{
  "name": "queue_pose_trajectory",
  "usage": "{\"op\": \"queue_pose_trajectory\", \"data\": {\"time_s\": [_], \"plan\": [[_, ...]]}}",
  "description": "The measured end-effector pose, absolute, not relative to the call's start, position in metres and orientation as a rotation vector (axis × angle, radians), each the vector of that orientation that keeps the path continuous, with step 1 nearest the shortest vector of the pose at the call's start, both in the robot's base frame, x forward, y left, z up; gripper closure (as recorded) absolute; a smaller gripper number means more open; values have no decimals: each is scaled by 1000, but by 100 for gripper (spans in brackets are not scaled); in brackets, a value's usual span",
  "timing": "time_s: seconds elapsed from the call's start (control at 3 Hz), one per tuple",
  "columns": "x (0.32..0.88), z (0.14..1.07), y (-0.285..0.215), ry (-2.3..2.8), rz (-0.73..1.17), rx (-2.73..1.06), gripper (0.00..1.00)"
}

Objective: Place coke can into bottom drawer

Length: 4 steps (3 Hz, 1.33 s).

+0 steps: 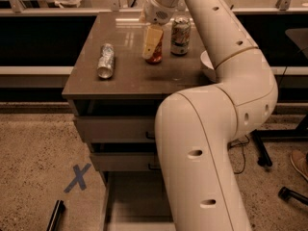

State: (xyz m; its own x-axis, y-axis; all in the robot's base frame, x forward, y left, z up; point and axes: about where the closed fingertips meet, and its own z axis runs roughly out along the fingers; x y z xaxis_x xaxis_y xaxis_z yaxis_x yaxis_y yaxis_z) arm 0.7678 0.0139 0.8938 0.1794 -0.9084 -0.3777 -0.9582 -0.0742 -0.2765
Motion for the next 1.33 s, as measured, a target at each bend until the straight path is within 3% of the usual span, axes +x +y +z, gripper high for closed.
{"op": "queue_pose_trajectory", "data": {"time_s": [0.33,0.67,1.33], "plan": [[773,892,18,1744,140,-1994,42],[777,889,22,1738,137,-1986,43],[784,883,29,1729,135,-1976,0]]}}
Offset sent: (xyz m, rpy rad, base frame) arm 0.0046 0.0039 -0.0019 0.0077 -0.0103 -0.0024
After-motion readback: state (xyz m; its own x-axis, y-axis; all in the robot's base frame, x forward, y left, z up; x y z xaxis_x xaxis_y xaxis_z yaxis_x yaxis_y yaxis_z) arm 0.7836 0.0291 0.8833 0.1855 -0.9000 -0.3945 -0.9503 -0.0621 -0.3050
